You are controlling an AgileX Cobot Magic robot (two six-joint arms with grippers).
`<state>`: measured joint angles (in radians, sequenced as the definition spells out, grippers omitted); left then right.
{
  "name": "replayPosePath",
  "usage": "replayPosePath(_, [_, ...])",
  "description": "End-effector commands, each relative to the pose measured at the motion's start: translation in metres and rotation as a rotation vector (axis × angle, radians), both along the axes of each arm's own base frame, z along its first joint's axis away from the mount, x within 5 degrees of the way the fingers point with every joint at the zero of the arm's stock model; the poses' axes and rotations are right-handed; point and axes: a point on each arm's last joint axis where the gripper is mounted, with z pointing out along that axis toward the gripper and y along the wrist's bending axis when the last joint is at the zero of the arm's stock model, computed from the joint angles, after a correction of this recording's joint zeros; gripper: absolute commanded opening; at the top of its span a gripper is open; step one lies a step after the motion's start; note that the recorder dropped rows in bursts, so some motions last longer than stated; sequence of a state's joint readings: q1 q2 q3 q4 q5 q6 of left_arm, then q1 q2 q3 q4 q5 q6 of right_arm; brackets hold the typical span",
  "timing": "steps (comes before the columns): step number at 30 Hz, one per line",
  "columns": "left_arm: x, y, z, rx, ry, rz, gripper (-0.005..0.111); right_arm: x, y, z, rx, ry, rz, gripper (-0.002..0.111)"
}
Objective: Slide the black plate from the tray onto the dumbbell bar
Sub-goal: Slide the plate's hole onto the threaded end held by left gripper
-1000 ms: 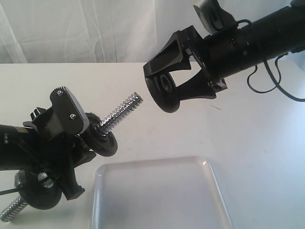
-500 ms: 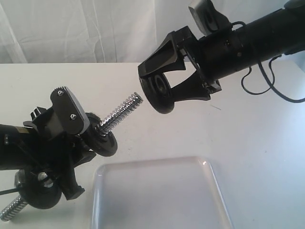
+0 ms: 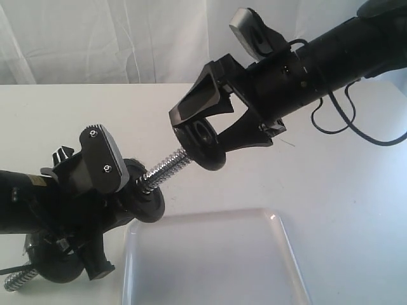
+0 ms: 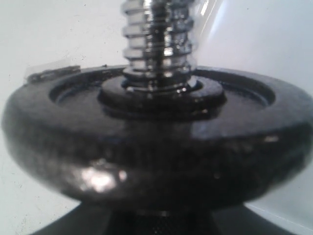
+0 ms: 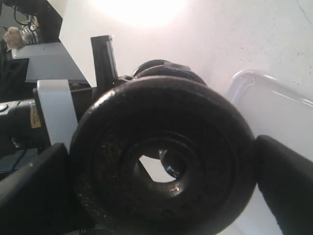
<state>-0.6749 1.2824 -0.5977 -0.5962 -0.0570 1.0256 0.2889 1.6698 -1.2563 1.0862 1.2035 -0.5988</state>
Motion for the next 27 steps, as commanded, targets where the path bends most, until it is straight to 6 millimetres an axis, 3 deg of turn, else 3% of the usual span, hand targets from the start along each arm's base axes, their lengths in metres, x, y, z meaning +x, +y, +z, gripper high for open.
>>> replayPosePath(1, [0.013,0.001,0.036,-0.124,-0.204,0.114,0.000,-0.002,0.002,0.009,0.036,0.000,0.005,0.000])
replayPosePath(18, [0.014,0.001,0.037,-0.126,-0.219,0.120,0.000,0.000,0.001,0.001,0.006,0.002,0.017,0.000])
replayPosePath(27, [0.015,0.001,0.037,-0.127,-0.220,0.121,0.000,0.012,0.009,-0.012,0.097,0.032,0.012,0.000])
